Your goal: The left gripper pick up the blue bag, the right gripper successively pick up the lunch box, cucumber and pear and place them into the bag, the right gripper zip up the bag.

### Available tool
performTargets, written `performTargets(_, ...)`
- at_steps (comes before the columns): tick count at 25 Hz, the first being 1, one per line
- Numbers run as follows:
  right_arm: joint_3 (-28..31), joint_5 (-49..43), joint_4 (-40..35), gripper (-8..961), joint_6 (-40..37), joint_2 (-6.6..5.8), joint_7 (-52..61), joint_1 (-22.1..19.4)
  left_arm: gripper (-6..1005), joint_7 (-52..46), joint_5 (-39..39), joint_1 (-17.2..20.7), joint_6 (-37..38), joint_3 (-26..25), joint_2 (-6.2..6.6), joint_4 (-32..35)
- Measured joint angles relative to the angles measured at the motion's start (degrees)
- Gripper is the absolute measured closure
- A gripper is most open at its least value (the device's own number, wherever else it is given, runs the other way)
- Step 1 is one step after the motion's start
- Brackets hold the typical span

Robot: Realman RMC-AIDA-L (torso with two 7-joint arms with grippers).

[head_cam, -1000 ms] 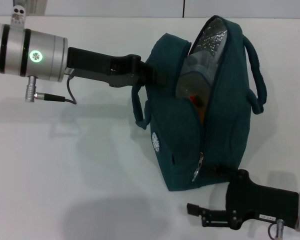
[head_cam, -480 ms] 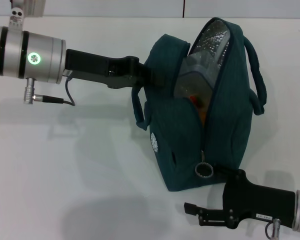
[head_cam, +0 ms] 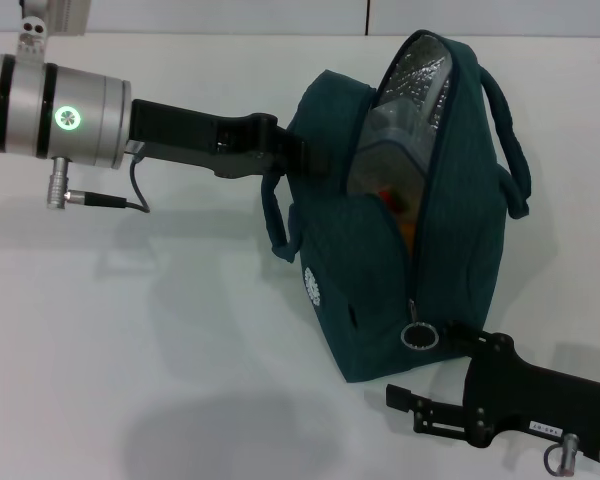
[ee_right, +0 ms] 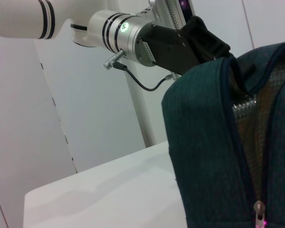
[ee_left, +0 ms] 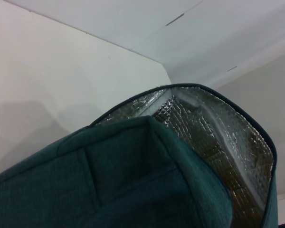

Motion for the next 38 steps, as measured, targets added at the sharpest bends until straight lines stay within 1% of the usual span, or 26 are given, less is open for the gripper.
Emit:
performTargets(5, -0.03, 0.06, 0.0, 134, -0.03, 0.0, 0.0, 0.22, 957, 0.0, 0.0, 0.0, 0.05, 0.0, 0.0, 0.0)
performTargets(10, -0.03, 0.13, -0.01, 357, 0.01, 0.01, 0.02, 0.32, 957, 0.0, 0.0, 0.06, 0.16, -0.1, 0.0, 0.0)
performTargets(16, 0.18, 0.13, 0.18, 566, 0.17, 0.01, 0.04, 0.02, 957, 0.0, 0.0, 0.09, 0.18, -0.19, 0.0, 0.0)
performTargets(21, 0.36, 0.6, 0.57, 790, 0.22, 0.01, 0.04, -0.08, 957, 0.0, -0.17, 0.09, 0.15, -0.15, 0.01, 0.0)
performTargets(32, 0.6, 1.67, 0.86, 944, -0.53, -0.18, -0.06, -0.68, 957, 0.0, -0.39, 0.07, 0.01, -0.4, 0.29, 0.0)
performTargets(35, 1.08, 3.95, 1.17, 944, -3.01, -0.44, -0.74, -1.98, 957, 0.0, -0.41, 0.11, -0.16, -0.46, 0.34, 0.0)
performTargets(38, 3.98, 4.79, 1.42, 944, -7.49, -0.58, -1.19, -3.09, 957, 0.05, -0.43, 0.16, -0.5, -0.46, 0.35, 0.0)
